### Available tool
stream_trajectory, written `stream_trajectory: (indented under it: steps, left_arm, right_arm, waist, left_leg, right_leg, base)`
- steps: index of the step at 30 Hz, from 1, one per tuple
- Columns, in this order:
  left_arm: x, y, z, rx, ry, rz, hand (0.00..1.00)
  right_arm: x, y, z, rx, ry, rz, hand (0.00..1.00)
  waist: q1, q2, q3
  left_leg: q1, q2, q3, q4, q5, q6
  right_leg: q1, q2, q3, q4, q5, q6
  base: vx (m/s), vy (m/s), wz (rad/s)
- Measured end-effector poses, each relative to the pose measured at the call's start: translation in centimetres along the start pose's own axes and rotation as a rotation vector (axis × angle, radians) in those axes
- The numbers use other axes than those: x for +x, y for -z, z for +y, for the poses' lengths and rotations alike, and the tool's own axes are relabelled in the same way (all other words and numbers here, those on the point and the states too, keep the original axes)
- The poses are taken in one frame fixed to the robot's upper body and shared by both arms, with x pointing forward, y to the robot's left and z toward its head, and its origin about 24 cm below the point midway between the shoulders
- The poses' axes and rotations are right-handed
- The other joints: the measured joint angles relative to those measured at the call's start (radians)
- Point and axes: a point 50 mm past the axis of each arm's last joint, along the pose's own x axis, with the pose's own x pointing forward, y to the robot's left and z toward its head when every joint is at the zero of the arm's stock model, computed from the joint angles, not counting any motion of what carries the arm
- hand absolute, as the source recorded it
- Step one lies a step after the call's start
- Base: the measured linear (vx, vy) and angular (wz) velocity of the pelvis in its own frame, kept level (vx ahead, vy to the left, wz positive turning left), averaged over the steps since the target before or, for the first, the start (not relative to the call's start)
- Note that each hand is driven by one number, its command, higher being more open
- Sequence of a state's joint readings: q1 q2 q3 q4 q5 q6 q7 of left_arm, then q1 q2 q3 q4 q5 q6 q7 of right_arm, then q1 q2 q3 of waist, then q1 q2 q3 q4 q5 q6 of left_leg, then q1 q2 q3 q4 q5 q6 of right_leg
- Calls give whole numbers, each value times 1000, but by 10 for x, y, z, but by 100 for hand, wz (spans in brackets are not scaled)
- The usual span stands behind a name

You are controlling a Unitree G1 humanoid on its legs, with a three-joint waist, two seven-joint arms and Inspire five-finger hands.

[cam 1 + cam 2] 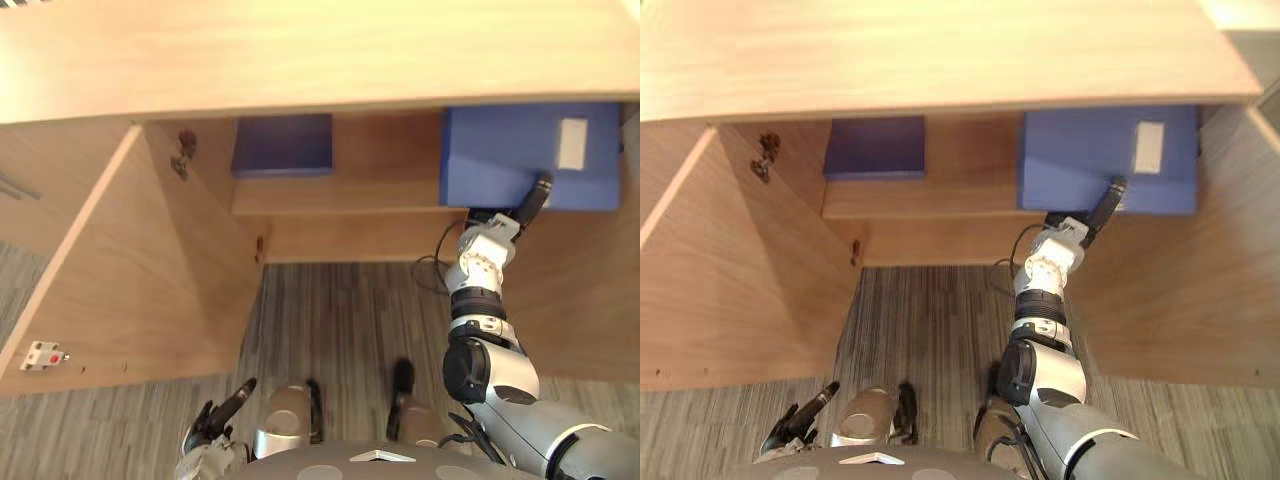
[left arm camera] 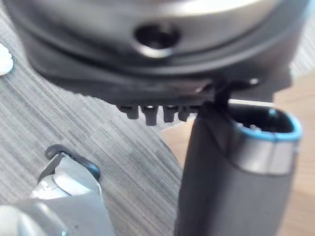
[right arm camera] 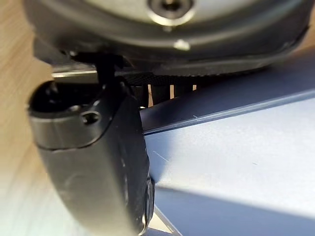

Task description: Walk over to the cabinet, pick up the folder, carry it to the office cabinet, place the folder inside the office cabinet, then close the office cabinet door

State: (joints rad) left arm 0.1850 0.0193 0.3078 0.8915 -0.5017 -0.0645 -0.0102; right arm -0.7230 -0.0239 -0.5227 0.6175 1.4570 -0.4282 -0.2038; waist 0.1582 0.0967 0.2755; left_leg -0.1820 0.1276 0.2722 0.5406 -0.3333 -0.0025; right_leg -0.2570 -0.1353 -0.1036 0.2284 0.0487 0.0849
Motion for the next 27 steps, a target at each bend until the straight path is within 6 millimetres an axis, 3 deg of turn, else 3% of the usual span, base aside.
stream_trajectory:
  steps: [4, 12, 27]
  left_arm:
    - [0, 0, -12, 2, 37, -13, 100]
    - [-1, 2, -23, -5, 68, -14, 100]
    - [0, -4, -33, -24, 99, -32, 100]
  right_arm:
    - [-8, 10, 8, 37, -13, 11, 0]
    - [-22, 27, 30, 33, -115, 55, 0]
    - [-31, 73, 106, 163, -119, 144, 0]
  waist:
    - [-12, 0, 19]
    - [-29, -3, 58]
    - [-35, 14, 102]
  left_leg:
    - [-64, 15, -3, 141, -67, 7]
    - [-132, 30, -9, 271, -125, -8]
    - [-247, 41, -50, 400, -157, -13]
  right_leg:
    - [-122, -33, -8, 237, -126, -3]
    - [-240, -72, -20, 459, -219, -11]
    - [-355, -93, -29, 616, -284, -31]
  base:
    - [-131, 50, 0]
    - [-27, -34, -1]
    - [-18, -23, 5]
